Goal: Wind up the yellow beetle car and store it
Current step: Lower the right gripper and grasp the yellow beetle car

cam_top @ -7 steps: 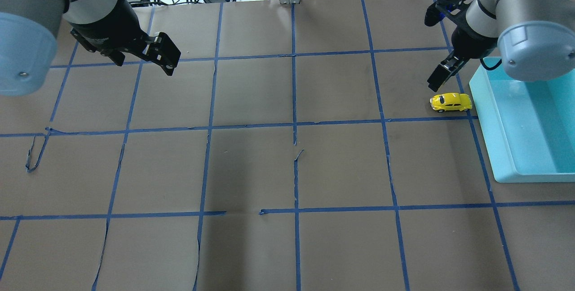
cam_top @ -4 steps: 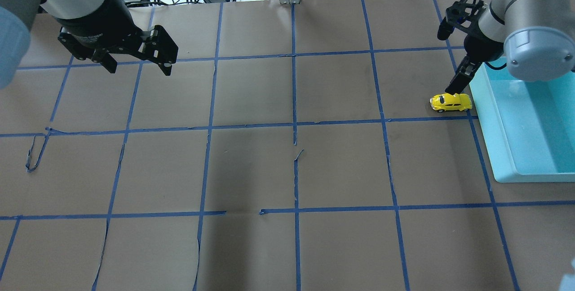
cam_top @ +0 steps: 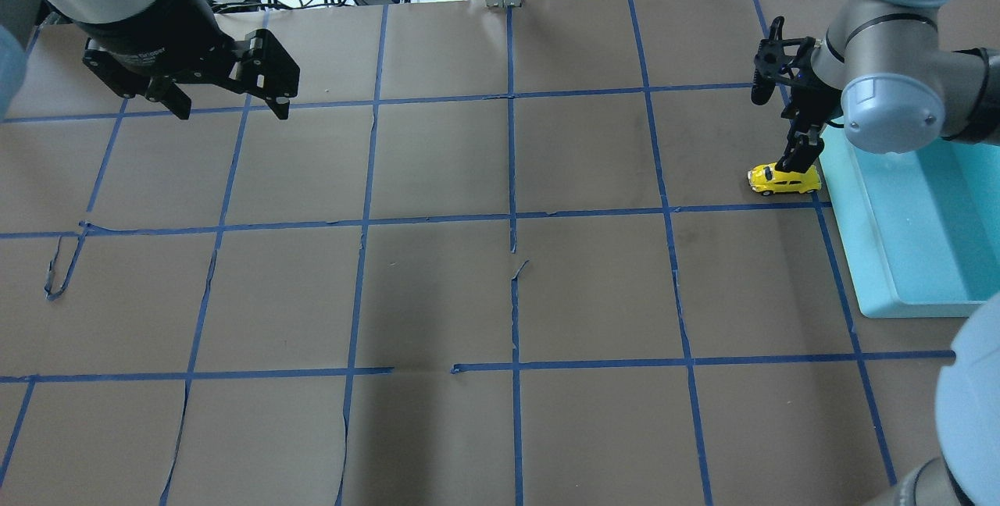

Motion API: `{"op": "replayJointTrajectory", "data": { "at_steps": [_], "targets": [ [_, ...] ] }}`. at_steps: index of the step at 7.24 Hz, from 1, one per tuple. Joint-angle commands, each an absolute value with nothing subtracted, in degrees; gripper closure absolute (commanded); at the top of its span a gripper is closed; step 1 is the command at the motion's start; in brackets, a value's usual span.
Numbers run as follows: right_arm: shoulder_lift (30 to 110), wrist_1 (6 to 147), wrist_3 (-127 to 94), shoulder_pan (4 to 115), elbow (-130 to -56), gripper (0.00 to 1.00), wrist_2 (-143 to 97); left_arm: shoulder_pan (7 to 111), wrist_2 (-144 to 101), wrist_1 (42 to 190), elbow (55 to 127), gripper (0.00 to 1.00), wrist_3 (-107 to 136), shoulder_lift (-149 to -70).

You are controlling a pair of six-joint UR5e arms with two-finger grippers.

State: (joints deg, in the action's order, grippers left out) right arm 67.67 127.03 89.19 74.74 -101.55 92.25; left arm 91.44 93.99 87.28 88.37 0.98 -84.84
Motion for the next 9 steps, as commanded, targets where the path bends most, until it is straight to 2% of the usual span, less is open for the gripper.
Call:
{"op": "replayJointTrajectory", "data": {
  "at_steps": [1,4,5,6,7,9],
  "targets": [
    [64.26,129.37,90.44,74.62,-102.13,0.0,93.43,91.23,93.61,87.27,88.77,0.0,1.93,-84.37],
    [62.4,129.46,90.44,74.62,-103.35,0.0,95.89,89.39,93.78,95.61,85.8,0.0,2.89,-86.47],
    [62.4,129.38,90.35,74.62,-103.45,0.11,95.89,89.38,94.04,98.93,82.74,0.0,4.73,-88.22],
    [62.4,129.46,90.18,74.62,-103.36,0.74,96.41,89.82,93.43,100.01,82.62,0.0,4.75,-88.33],
    [62.58,129.38,90.18,74.62,-103.1,1.0,97.63,90.52,93.6,100.02,83.31,0.0,4.75,-88.07],
    [63.37,129.46,90.53,75.05,-102.83,1.0,97.12,90.62,93.78,98.89,86.39,0.0,4.05,-86.4]
  ]
}}
